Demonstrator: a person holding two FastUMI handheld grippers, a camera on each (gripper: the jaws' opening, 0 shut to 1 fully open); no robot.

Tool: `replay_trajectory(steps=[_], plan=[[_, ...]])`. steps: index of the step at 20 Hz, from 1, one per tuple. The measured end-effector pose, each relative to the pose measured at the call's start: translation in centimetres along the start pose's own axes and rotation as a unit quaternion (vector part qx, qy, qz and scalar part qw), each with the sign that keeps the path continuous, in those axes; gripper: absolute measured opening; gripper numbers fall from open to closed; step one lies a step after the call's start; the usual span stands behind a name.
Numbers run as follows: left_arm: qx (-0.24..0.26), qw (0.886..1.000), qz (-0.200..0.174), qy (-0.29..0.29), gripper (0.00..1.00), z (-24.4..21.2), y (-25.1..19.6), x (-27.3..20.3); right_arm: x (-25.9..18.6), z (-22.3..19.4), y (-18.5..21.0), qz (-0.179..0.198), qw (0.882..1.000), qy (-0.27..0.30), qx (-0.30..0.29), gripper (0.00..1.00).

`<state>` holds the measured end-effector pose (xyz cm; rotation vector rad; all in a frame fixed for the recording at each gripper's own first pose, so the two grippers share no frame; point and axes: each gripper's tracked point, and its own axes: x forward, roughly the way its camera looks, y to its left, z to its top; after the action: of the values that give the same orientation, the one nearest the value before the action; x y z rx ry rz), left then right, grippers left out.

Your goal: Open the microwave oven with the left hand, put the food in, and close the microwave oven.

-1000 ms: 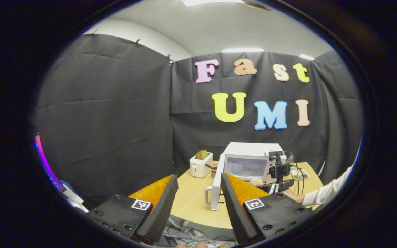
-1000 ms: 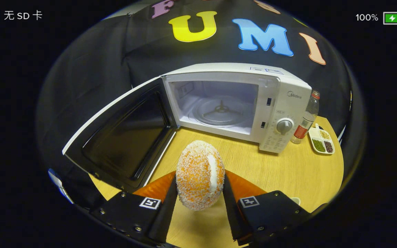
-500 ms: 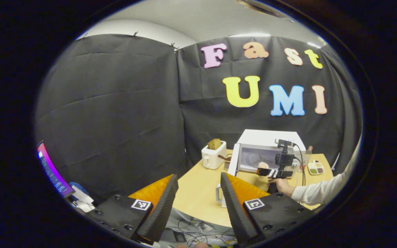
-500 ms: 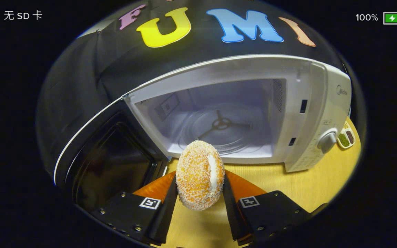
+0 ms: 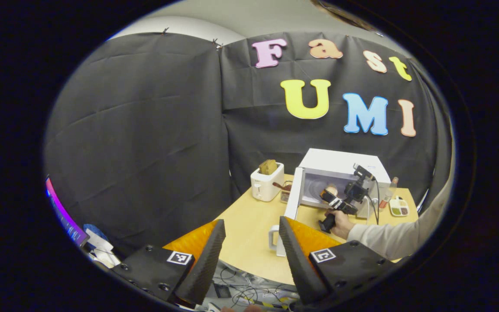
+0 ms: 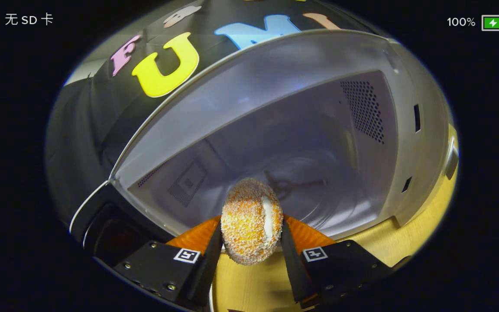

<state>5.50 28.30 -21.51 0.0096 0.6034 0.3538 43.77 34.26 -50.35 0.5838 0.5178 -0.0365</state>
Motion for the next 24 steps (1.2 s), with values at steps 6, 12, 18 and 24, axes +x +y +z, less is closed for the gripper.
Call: replay_trajectory(steps=[6, 12, 18, 24], plan=[[0.019, 1.0, -0.002, 0.014, 0.83, -0.4, 0.4, 1.5, 2.7, -0.2, -0.5, -0.022, 0.999, -0.037, 0.025, 0.7], [0.011, 1.0, 0.008, 0.024, 0.87, -1.0, 1.9, 1.9, 3.7, 0.7, -1.3, -0.047, 0.997, -0.054, 0.026, 0.74], [0.008, 1.0, 0.01, 0.018, 0.84, -1.1, 2.2, 1.8, 2.5, 2.5, -1.3, -0.057, 0.996, -0.07, 0.002, 0.96], [0.011, 1.0, -0.006, -0.005, 0.87, -1.4, 2.1, 2.5, -2.6, 1.7, 0.6, -0.003, 0.999, -0.034, -0.036, 0.97]])
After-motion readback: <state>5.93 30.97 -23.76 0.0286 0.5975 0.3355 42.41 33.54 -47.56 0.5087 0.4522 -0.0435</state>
